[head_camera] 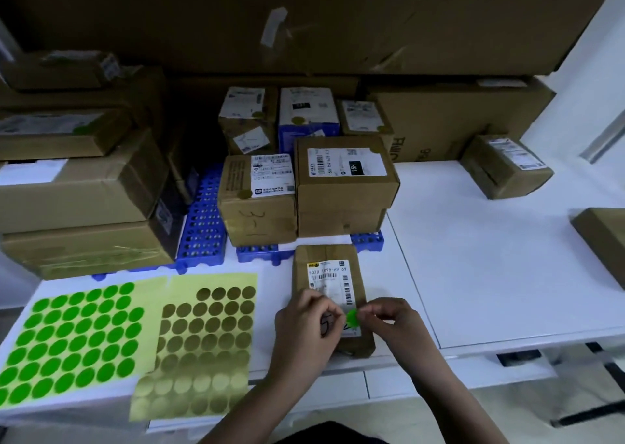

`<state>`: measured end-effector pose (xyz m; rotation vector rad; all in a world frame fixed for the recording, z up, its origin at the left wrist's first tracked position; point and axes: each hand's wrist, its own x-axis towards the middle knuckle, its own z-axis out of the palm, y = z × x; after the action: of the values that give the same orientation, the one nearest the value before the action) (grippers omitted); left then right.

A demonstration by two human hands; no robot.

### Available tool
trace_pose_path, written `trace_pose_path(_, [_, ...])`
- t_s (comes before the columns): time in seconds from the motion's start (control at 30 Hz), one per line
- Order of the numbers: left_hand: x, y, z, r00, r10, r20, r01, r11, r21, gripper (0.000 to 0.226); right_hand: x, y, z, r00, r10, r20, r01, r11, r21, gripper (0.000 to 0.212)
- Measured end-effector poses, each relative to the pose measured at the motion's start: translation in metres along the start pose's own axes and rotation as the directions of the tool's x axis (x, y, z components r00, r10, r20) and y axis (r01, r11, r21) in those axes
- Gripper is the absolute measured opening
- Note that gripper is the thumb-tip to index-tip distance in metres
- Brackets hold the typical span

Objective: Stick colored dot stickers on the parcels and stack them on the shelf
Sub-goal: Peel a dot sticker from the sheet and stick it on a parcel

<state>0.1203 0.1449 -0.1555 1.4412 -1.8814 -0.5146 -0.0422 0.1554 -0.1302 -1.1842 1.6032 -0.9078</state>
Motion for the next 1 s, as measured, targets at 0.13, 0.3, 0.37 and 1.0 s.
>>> trace_pose_path(0.13, [-0.007,-0.001,0.002,0.998,-0.023,-0.053,0.023,1.0,-0.009,0.009,0.001,0.011,-0.005,0.997,0.07,0.01,-0.07,0.997,-0.036,0.016])
trace_pose_path(0.3, [-0.014,-0.009,0.013,0.997,0.076,-0.032,-0.072,0.992,0.104,0.004,0.001,0.02,-0.002,0.995,0.096,0.04,-0.092,0.99,-0.107,0.007])
trace_pose_path(0.37, [-0.016,-0.013,0.017,0.997,0.075,-0.019,-0.073,0.992,0.099,0.004,0.003,0.027,0.0,0.995,0.097,0.029,-0.092,0.985,-0.143,0.024])
trace_pose_path(1.0, [-0.018,-0.012,0.025,0.999,0.034,-0.032,-0.029,0.992,0.123,0.014,-0.016,0.035,0.01,0.997,-0.037,-0.069,0.027,0.989,-0.144,0.019])
